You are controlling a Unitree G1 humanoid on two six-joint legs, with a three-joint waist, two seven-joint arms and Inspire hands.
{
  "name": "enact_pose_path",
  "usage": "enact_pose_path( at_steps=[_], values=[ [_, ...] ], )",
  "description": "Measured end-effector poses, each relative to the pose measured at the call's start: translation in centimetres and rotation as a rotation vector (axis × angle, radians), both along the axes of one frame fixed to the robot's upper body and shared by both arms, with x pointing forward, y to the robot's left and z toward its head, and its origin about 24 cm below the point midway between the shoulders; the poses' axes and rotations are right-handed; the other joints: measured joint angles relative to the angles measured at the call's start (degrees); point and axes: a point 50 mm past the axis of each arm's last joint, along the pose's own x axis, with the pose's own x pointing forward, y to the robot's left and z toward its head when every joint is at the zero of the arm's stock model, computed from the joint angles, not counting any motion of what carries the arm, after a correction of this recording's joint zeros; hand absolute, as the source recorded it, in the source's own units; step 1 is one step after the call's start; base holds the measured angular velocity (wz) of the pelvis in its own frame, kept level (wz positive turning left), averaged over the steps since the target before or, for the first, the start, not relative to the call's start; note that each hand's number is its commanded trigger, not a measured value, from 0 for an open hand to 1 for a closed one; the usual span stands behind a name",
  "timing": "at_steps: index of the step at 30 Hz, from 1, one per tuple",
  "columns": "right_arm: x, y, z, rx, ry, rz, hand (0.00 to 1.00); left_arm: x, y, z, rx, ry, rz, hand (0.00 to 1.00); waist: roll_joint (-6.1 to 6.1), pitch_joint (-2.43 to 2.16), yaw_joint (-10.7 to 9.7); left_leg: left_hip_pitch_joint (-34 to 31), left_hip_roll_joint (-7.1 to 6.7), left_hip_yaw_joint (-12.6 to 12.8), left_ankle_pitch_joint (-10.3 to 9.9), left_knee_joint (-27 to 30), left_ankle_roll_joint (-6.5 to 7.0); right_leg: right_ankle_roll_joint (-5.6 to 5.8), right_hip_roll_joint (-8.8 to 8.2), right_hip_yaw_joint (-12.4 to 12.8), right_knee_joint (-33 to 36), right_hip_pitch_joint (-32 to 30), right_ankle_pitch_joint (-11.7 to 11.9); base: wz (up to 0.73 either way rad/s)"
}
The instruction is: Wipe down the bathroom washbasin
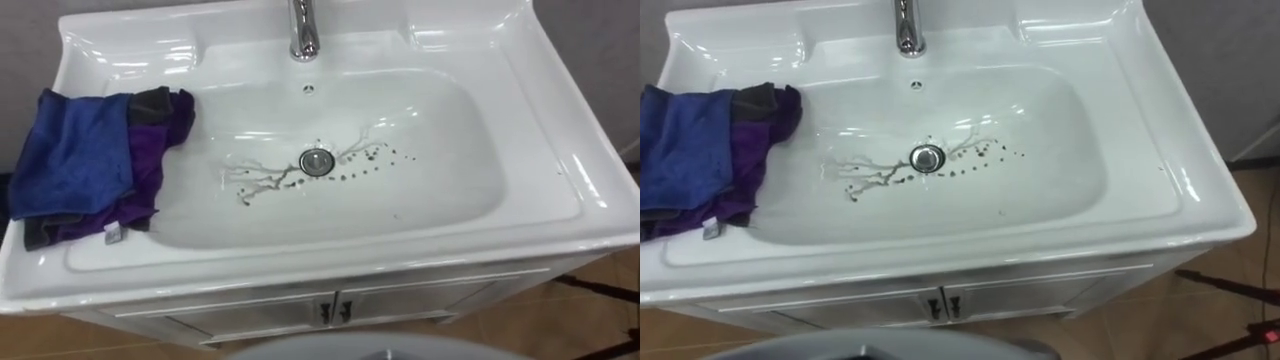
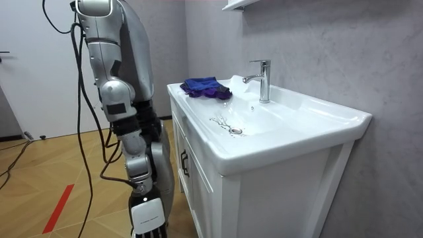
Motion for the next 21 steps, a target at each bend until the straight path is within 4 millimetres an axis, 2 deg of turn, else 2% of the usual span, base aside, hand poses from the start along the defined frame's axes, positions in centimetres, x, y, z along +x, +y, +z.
enact_pose_path(
  at_steps=[5,7,9,13,18,21],
  values=[
    [-0.5,0.0,0.0,-0.004,0.005,-0.031,0.00,-2.1,0.9,0.3,0.051,0.027,0.159,0.00,0.09,-0.11,0.9,-0.1,-0.22,-2.3,0.0,0.2,0.00,0.04,-0.40,-2.5,-0.3,1.0,-0.1,0.20],
    [-0.7,-0.2,0.0,-0.007,0.006,-0.049,0.00,-2.7,1.5,0.6,0.086,0.025,0.229,0.00,-0.02,-0.16,1.2,0.0,-0.43,-2.8,0.0,0.2,0.00,0.17,-0.60,-2.7,-0.3,1.3,-0.5,0.22],
    [-0.8,-0.6,0.1,-0.017,0.005,-0.065,0.00,-3.0,2.1,1.0,0.134,0.012,0.327,0.00,0.35,-0.19,2.9,-0.1,-0.53,-3.0,0.0,0.3,0.01,0.21,-0.72,-3.0,-0.3,1.3,-0.5,0.07],
    [-1.0,-1.3,0.3,-0.033,-0.003,-0.103,0.00,-3.3,3.6,1.6,0.217,-0.014,0.462,0.00,0.91,-0.42,4.8,-0.1,-0.81,-3.9,0.0,0.2,0.05,0.32,-0.90,-3.9,-0.2,1.4,-0.6,0.12],
    [0.6,-2.5,0.8,-0.066,-0.095,-0.122,0.00,-2.4,6.9,3.6,0.409,-0.088,0.508,0.00,1.84,-0.61,6.5,-1.0,-1.06,-5.5,0.1,0.2,0.13,0.35,-1.14,-5.5,-0.3,1.6,-0.6,0.14],
    [1.2,-3.2,1.0,-0.088,-0.145,-0.135,0.00,-0.8,8.6,5.2,0.514,-0.177,0.510,0.00,2.69,-0.73,8.2,-1.4,-1.08,-5.9,0.1,0.2,0.13,0.34,-1.15,-5.9,-0.3,1.2,-0.6,0.06]
  ],
)
